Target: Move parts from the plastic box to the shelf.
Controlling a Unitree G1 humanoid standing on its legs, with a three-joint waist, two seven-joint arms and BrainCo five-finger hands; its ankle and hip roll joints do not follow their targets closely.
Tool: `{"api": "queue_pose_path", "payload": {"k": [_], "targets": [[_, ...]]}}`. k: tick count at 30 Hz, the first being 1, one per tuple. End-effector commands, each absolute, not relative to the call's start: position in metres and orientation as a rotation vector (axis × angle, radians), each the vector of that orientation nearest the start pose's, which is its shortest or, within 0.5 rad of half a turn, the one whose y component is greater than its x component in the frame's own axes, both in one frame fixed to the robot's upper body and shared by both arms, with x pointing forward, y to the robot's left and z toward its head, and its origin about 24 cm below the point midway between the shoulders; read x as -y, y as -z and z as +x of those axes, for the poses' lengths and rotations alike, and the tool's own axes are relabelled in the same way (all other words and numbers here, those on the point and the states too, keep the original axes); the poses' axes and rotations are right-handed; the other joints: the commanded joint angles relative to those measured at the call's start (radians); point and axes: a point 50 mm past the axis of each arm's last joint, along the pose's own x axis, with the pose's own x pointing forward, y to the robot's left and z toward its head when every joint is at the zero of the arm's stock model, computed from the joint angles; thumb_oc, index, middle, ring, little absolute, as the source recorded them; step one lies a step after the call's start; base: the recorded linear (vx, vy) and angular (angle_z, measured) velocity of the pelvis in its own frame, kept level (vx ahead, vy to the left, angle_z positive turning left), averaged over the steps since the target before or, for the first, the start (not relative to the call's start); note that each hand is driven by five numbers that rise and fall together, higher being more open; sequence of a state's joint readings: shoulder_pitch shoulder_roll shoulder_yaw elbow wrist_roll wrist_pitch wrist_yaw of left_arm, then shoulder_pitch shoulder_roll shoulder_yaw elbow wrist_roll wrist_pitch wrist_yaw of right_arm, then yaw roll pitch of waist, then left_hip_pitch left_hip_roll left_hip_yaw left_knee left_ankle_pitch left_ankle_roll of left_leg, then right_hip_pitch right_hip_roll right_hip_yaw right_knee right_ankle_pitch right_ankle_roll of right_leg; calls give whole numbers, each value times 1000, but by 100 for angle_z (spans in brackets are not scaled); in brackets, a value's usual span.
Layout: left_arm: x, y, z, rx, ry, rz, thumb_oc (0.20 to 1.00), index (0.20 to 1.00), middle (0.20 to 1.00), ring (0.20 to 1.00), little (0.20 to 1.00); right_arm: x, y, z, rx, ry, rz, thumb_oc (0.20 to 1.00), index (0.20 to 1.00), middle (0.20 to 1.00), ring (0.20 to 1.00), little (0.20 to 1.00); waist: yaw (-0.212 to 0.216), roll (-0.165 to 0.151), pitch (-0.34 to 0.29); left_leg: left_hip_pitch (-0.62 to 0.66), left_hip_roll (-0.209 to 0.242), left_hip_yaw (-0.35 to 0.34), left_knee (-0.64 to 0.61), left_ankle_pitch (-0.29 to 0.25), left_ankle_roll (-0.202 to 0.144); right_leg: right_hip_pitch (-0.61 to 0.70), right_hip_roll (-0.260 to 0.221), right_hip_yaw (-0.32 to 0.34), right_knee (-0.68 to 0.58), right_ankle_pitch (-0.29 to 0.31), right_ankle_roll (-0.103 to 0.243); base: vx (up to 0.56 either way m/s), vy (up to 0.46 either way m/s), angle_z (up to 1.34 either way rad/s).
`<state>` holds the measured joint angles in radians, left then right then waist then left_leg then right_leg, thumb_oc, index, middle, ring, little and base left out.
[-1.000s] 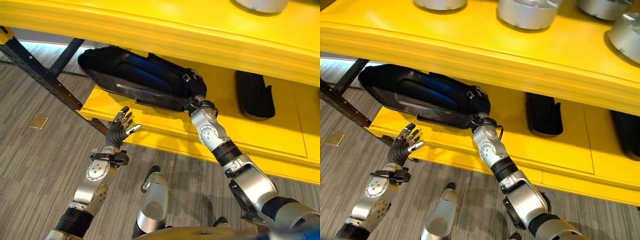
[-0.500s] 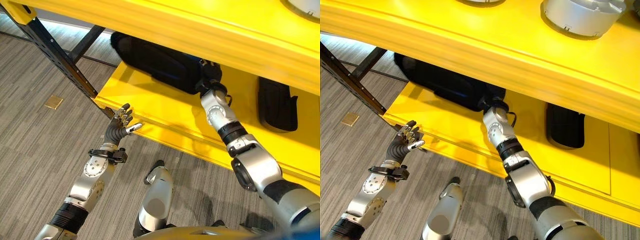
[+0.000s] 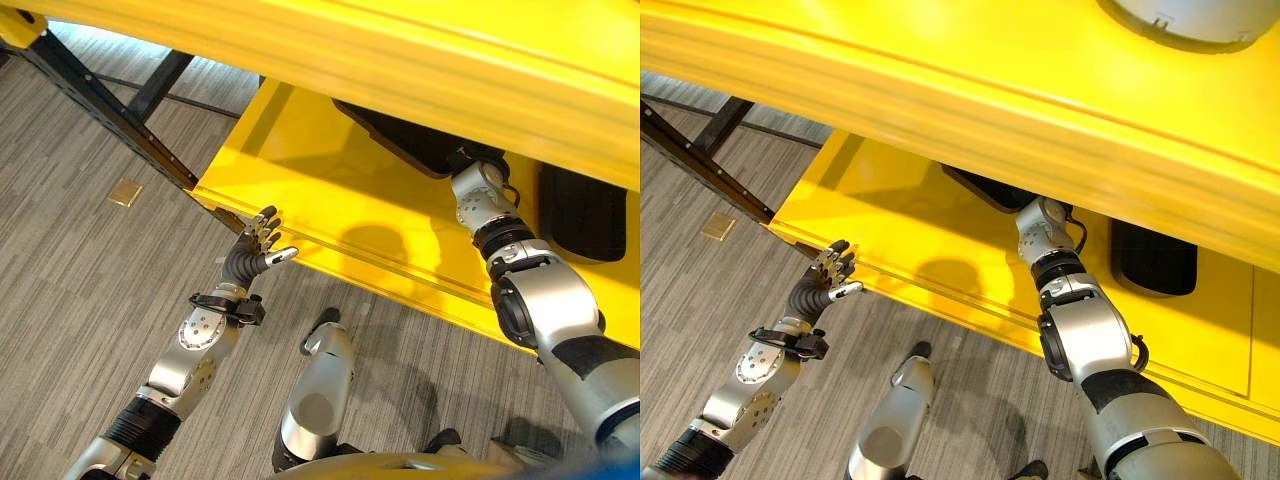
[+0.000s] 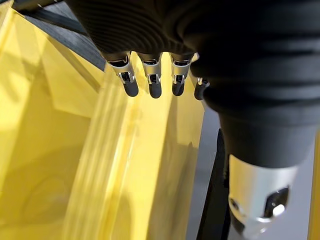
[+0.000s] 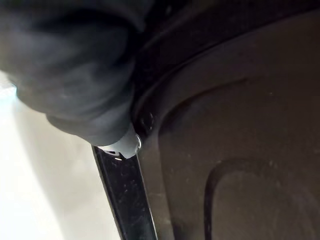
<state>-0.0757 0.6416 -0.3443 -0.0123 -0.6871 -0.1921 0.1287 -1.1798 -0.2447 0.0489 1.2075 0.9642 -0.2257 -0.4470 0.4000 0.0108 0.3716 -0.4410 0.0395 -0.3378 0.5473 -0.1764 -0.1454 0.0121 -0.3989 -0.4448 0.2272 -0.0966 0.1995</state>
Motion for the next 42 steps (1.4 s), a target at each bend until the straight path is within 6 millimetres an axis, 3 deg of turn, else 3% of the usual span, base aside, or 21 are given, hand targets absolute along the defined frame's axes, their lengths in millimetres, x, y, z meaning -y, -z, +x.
{"api": "queue_pose_path", "payload": {"k": [1,3,13,20,27,38,42], "targets": [[-190,-94,259,174,210,-80,1000,1000,1000,1000,1000,190,-219,422,181,475,787,200,200,200,200,200,9,20,-22,15,-8,40,-61,33,70,-94,-20,57,272,-83,-29,0,0,0],[-189,-93,260,173,212,-78,1000,1000,1000,1000,1000,195,-205,421,123,525,838,200,200,200,200,200,12,28,-18,10,-10,37,-54,29,73,-97,-22,56,273,-83,-27,0,0,0],[-184,-96,262,186,217,-85,1000,1000,1000,1000,1000,199,-168,416,27,641,1099,200,200,200,200,200,28,51,-13,-10,-24,28,-45,27,77,-95,-31,38,277,-90,-24,-1,0,1],[-183,-94,263,174,210,-88,1000,1000,1000,1000,1000,173,-157,416,-54,648,1226,200,200,200,200,200,36,56,-17,-16,-26,25,-41,23,79,-95,-32,32,275,-89,-23,0,0,0],[-182,-94,264,171,201,-99,1000,1000,1000,1000,1000,161,-146,413,-105,685,1263,200,200,200,200,200,39,61,-14,-17,-30,23,-38,20,80,-92,-35,32,280,-92,-25,0,0,0],[-174,-93,267,171,192,-132,1000,1000,1000,1000,1000,125,-89,394,-313,789,1348,200,200,200,200,200,37,73,-8,-8,-31,18,-46,22,80,-84,-34,30,275,-89,-24,-3,5,1],[-173,-92,267,171,178,-147,1000,1000,1000,1000,1000,123,-74,385,-349,865,1367,200,200,200,200,200,34,78,-3,-10,-35,17,-44,23,79,-82,-36,24,277,-90,-23,0,0,0]]}}
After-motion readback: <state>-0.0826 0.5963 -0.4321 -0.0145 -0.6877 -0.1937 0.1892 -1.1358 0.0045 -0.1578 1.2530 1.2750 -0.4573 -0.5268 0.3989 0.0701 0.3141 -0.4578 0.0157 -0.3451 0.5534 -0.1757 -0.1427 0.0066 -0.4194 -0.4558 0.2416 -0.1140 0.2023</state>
